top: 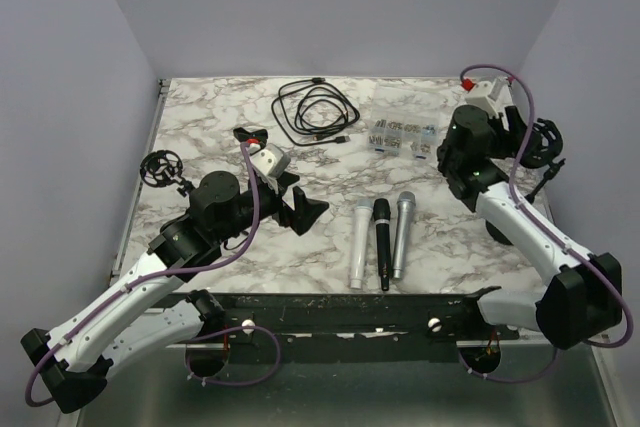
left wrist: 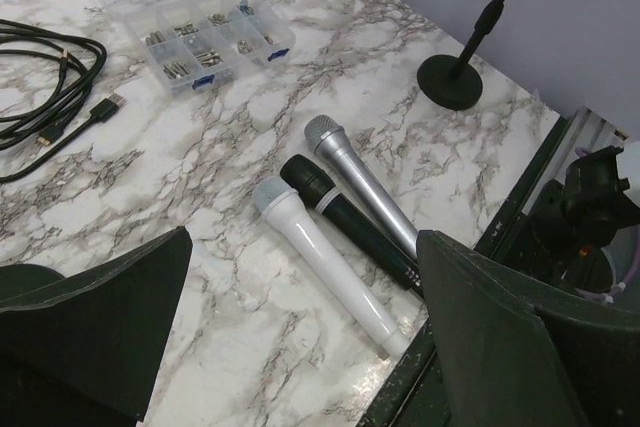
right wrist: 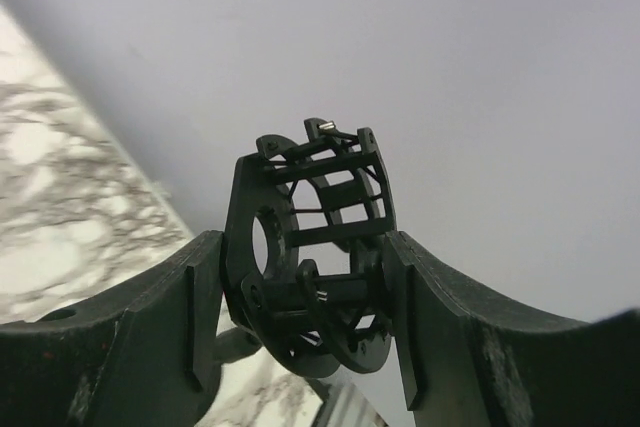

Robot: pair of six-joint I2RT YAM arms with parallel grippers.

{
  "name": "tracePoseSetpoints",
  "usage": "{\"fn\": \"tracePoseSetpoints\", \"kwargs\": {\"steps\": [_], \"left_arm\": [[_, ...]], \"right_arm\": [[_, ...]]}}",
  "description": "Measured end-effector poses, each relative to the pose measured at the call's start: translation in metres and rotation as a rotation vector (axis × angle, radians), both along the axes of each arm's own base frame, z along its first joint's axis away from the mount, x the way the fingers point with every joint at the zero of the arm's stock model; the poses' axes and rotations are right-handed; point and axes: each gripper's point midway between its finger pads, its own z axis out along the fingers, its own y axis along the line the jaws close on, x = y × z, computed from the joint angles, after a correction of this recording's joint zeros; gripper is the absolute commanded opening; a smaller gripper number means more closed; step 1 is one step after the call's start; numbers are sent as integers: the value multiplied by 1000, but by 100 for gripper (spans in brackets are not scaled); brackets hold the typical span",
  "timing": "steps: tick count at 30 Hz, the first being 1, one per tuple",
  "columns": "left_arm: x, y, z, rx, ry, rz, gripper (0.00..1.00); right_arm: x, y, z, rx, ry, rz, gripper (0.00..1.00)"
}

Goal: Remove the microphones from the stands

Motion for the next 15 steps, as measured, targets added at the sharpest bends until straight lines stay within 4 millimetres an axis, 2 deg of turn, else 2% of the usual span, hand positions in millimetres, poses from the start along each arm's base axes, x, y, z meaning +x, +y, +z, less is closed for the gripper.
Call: {"fn": "tracePoseSetpoints", "kwargs": {"steps": [5,9,12,15], "left_arm": [[2,1,0,2,-3,14,98],[5,3,0,6,-7,27,99],[6,4,-1,9,-8,34,99],[9,5,-2,14,-4,42,99]], "right_arm": [[31,52,-9,-16,21,146,49],[49,84,-20,-34,53,228,50],[56,99,-21,-37,56,264,50],[57,103,-16,-22,25,274,50]]}}
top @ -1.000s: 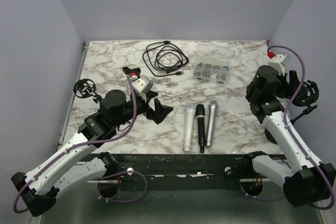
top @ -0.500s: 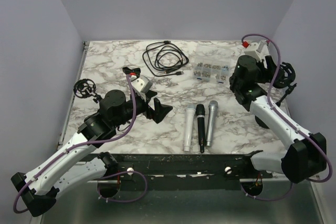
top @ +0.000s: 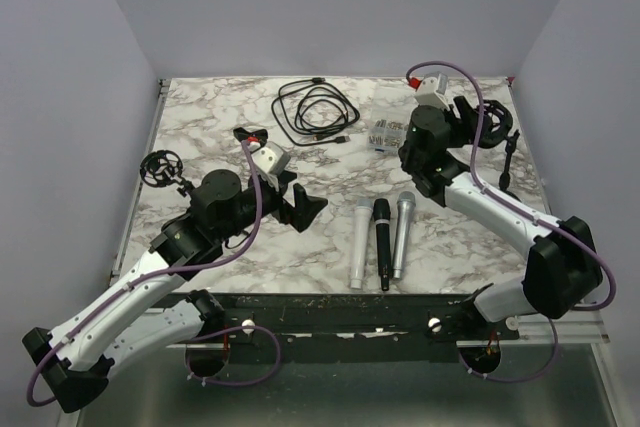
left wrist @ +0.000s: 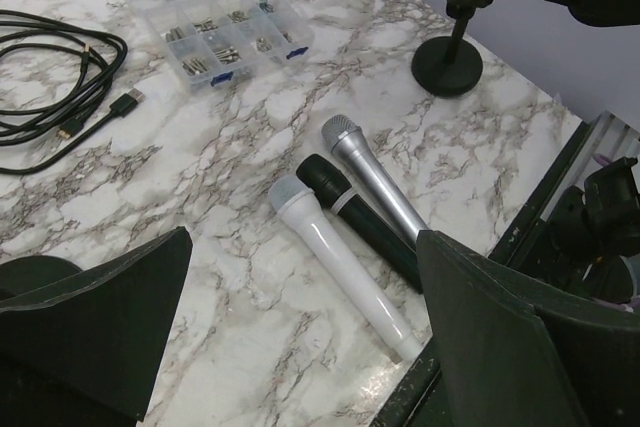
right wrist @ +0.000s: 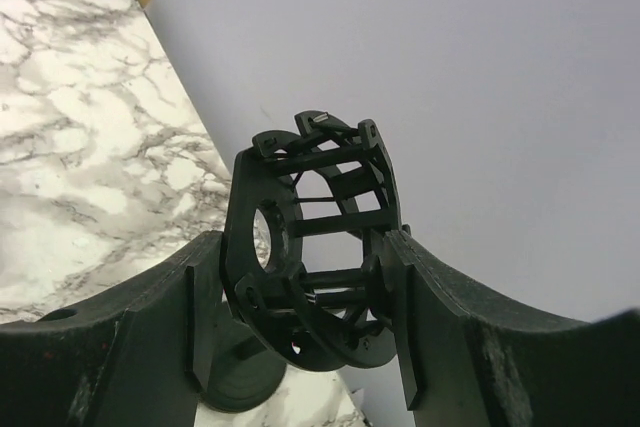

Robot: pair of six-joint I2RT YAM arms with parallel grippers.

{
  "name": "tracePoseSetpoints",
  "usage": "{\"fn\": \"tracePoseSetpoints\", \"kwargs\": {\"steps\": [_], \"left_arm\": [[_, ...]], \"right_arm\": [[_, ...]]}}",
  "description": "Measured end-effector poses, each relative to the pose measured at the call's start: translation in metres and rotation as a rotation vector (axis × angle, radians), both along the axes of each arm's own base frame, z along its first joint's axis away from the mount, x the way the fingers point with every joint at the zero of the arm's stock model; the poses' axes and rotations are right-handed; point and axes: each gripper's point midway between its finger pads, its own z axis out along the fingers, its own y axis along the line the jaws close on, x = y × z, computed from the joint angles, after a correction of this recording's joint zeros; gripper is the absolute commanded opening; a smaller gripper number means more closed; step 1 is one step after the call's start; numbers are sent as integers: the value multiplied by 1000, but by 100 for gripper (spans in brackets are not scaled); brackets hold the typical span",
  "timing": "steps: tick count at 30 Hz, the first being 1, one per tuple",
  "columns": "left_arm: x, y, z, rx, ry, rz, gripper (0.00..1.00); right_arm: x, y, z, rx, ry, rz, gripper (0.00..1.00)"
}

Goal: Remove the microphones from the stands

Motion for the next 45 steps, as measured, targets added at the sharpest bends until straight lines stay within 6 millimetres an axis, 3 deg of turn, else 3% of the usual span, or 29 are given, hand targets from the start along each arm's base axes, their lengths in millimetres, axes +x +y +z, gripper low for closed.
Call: {"fn": "tracePoseSetpoints", "kwargs": {"steps": [10,14,19,28,35,40,45], "left_arm": [[12,3,-9,15,28,26,98],[12,3,-9,15,28,26,99],[11,3,-9,15,28,24,99],[11,3,-9,13,29,22,99],[11,3,-8,13,30,22,99],[11,3,-8,11,31,22,99],[10,4,-7,7,27,22,99]], "right_arm": [[8,8,33,108,-160,64,54],[12,13,30,131,-158,93,70],[18,21,34,205,-155,138,99],[14,38,74,417,-180,276,100],[-3,45,96,566,-225,368,100],[-2,23,116,612,-314,306,99],[10,-58,121,696,-426,102,97]]}}
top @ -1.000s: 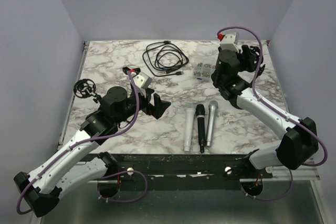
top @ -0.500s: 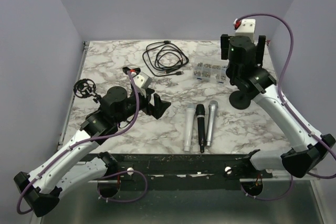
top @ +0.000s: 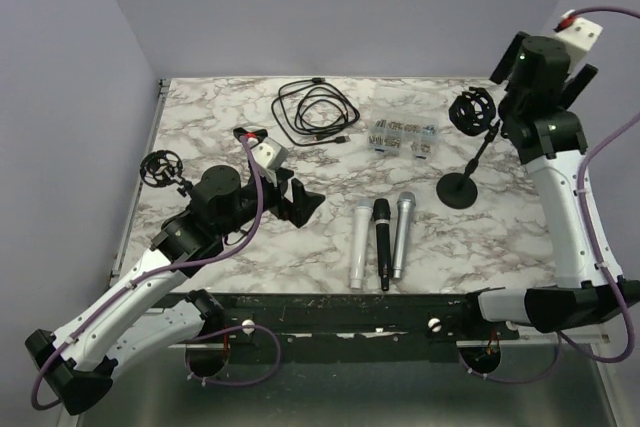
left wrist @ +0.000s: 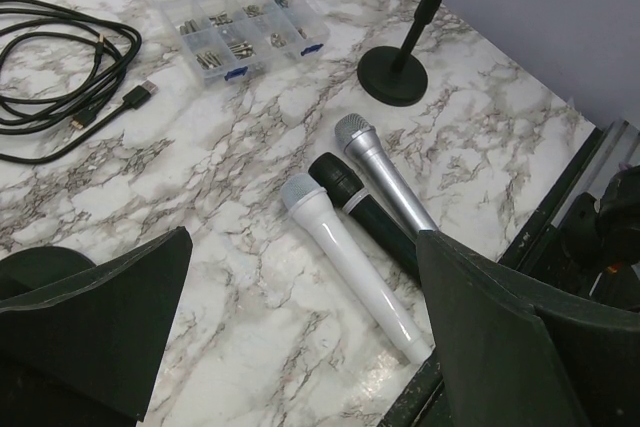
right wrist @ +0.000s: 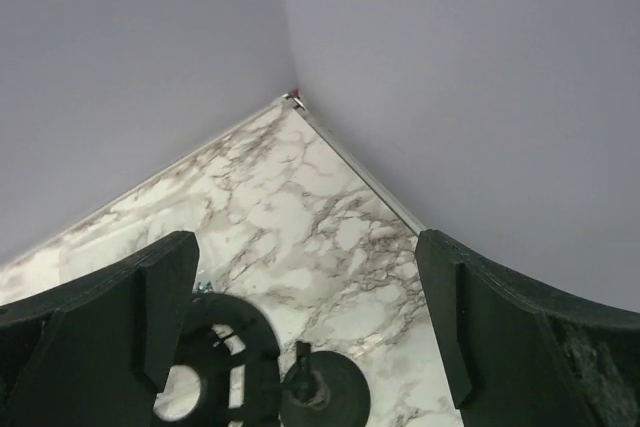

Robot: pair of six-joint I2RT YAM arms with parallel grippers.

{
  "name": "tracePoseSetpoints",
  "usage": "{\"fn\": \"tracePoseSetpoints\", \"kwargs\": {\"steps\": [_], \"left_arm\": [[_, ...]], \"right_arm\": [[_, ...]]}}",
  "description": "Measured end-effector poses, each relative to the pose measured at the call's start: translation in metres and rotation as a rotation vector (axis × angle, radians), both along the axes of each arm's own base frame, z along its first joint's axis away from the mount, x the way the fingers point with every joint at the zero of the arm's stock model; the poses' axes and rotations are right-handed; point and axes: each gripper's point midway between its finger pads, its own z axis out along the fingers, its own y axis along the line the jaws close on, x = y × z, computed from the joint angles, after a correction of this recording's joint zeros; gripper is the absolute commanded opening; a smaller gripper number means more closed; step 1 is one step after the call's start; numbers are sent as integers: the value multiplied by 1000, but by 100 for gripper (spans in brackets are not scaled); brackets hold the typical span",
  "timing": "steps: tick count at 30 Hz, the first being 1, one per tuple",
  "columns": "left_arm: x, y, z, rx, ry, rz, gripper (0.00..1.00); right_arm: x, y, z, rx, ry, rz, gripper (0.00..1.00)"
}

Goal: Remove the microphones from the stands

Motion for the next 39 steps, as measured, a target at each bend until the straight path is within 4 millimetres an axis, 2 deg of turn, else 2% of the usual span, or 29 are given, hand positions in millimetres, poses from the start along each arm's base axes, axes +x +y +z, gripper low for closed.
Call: {"fn": "tracePoseSetpoints", "kwargs": {"steps": [3,6,7,10,12,15,17,19,22,26,27,35,39], "left_arm": [[-1,1,2,-4,-5,0,99],[-1,1,3,-6,-7,0,99],[-1,1,3,-6,-7,0,99],[-1,1,3,-7,-7,0,98],[-1,1,3,-7,-7,0,99],[-2,1,3,-8,-8,-1,99],[-2,1,4,-9,-9,-6,99],[-3,1,4,-11,-9,-9,99],[-4,0,5,-13,-10,-13,99],[-5,0,5,-13,-9,-18,98],[-5,0,5,-14,-8,-19,98],[-6,-1,5,-17,-5,-29,98],[-7,-2,5,-17,-4,-32,99]], "right_arm": [[0,-39,-8,95,-5,-63,95],[1,-59,-23,207,0,-57,93],[2,-62,-28,244,3,-46,92],[6,-66,-51,352,24,1,80],[6,-67,-72,421,54,27,79],[-2,-70,-104,520,99,49,74],[-11,-72,-119,575,112,56,72],[-19,-71,-122,604,107,69,70],[-25,-56,-113,628,80,136,62],[-30,-31,-105,668,53,263,61],[-30,-30,-105,669,53,266,61],[-33,-16,-132,722,117,319,54],[-32,-12,-134,728,118,347,53]]}}
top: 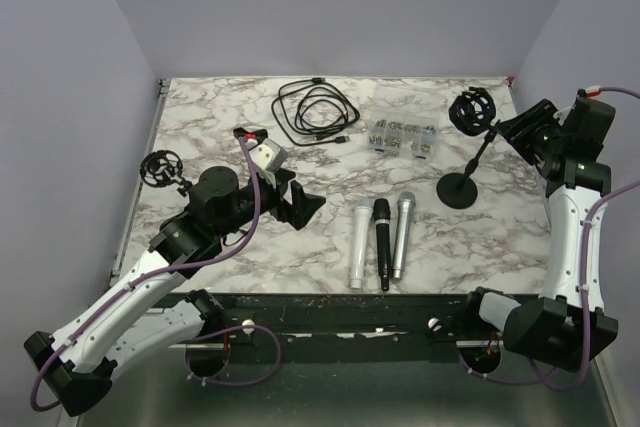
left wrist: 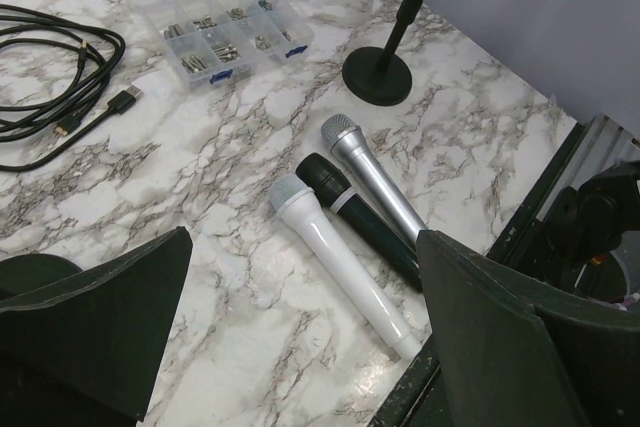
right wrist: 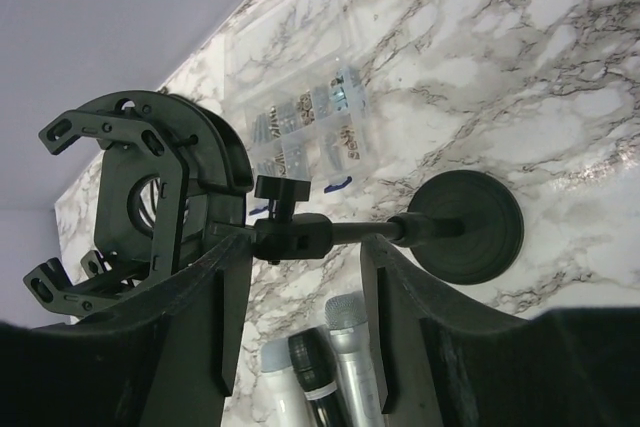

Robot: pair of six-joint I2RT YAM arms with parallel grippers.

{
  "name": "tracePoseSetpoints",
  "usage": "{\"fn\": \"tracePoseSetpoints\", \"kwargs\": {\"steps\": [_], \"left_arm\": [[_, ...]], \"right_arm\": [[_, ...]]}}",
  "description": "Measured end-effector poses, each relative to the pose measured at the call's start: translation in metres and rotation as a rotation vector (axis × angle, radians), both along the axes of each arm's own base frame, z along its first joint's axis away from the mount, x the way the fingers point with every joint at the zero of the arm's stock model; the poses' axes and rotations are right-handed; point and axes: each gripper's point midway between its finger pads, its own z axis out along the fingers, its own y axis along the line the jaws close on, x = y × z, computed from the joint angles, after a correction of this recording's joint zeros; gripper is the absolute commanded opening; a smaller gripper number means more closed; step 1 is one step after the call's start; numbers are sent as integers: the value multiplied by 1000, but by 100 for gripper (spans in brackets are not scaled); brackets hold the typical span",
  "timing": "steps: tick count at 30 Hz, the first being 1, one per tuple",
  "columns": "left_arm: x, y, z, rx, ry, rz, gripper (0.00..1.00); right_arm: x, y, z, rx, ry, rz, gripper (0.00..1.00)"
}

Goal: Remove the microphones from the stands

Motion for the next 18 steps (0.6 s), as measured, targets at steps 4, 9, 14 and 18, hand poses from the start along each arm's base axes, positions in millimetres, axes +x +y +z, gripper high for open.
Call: {"fn": "tracePoseSetpoints", "kwargs": {"steps": [4,9,14,18], "left_arm": [[0,0,0,0,0,0,99],[0,0,0,0,0,0,99],[0,0,0,0,0,0,99],[0,0,0,0,0,0,99]], "right_arm": [[2,2,2,3,-14,16,53],[4,3,3,3,-21,23,50],[8,2,-1,4,-22,25,47],[10,2,-1,3,-32,31,45]]}}
